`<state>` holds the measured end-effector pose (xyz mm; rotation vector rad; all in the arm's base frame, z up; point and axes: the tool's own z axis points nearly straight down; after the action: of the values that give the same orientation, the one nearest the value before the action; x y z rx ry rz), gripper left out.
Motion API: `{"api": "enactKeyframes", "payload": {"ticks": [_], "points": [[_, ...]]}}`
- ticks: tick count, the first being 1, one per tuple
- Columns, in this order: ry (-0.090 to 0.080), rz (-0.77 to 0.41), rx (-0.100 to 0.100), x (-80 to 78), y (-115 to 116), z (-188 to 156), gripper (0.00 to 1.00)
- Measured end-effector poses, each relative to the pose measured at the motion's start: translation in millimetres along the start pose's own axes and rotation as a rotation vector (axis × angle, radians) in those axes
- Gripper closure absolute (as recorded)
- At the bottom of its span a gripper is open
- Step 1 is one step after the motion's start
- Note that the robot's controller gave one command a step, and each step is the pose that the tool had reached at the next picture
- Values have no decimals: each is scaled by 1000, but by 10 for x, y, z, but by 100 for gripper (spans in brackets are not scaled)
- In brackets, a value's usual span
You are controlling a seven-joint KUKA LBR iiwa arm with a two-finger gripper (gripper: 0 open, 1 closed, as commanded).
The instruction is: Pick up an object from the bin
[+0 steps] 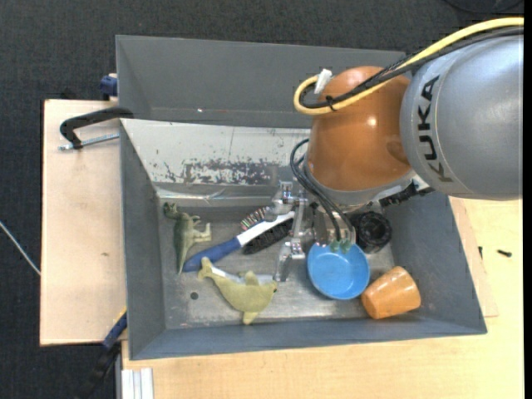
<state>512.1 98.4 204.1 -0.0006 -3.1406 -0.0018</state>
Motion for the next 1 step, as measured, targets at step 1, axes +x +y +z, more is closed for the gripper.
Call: {"api": "enactKeyframes", "payload": {"ticks": [1], "points": [[-10, 77, -2, -259, -205, 813, 0]]}}
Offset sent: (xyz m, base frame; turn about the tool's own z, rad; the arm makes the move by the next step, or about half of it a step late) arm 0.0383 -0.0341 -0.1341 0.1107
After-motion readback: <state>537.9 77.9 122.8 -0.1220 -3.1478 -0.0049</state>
